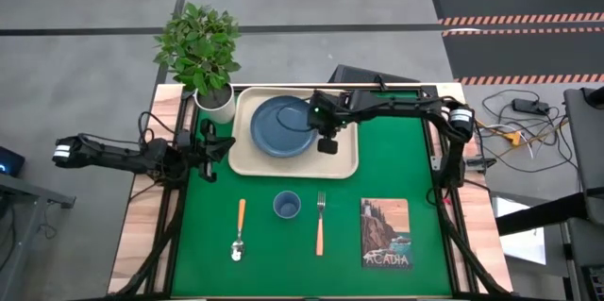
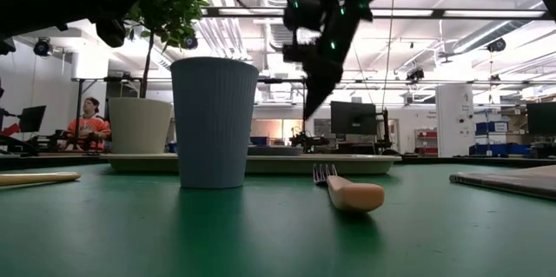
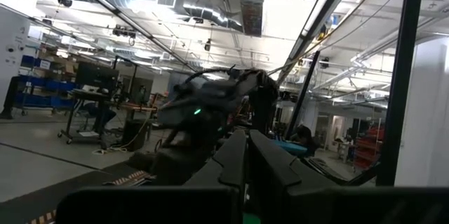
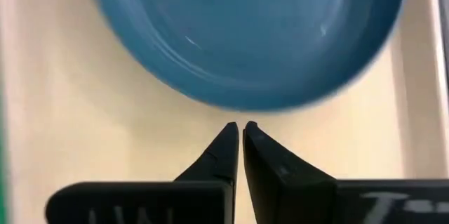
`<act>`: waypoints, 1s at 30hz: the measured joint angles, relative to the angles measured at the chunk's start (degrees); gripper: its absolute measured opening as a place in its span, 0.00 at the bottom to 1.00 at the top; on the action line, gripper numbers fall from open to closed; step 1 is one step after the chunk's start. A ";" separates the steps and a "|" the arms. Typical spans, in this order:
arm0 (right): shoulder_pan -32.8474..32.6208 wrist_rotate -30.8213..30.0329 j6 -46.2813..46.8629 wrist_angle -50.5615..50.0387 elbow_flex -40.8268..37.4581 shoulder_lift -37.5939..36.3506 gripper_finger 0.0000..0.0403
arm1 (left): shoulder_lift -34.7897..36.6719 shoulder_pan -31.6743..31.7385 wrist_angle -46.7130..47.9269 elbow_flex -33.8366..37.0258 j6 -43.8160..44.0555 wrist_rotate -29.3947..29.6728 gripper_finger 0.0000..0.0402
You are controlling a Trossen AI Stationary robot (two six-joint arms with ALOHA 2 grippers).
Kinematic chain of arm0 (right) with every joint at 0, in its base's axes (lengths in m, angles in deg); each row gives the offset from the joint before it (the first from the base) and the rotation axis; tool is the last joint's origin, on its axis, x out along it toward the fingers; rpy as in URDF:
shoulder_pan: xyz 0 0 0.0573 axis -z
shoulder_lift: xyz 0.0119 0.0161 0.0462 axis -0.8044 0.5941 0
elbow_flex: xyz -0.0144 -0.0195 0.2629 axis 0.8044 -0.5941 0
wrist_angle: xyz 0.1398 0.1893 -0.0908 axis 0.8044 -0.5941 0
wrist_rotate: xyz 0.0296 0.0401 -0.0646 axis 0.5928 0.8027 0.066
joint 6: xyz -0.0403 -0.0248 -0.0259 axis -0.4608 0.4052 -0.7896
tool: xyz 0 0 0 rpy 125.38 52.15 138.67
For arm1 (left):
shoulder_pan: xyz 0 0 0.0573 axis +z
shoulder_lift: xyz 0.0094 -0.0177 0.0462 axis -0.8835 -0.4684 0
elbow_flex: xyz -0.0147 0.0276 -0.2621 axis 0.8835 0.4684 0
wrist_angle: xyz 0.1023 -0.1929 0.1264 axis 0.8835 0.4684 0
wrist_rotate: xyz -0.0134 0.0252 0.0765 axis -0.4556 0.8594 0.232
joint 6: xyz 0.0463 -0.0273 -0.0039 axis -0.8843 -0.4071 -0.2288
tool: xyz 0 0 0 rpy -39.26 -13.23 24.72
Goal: Pick and place plate/cup/fork/spoon on tray
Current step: Put the blue plate on the white serving tray
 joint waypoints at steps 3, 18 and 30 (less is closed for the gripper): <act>1.94 -0.04 0.24 0.95 -2.77 0.64 0.03 | 0.00 0.01 0.01 0.00 0.00 0.01 0.00; 3.17 1.51 0.93 18.52 -11.97 0.86 0.03 | 0.00 0.01 -0.02 0.00 -0.01 0.00 0.00; 2.78 1.51 3.89 28.94 -14.33 0.64 0.03 | 0.00 0.00 -0.02 0.00 -0.01 0.01 0.00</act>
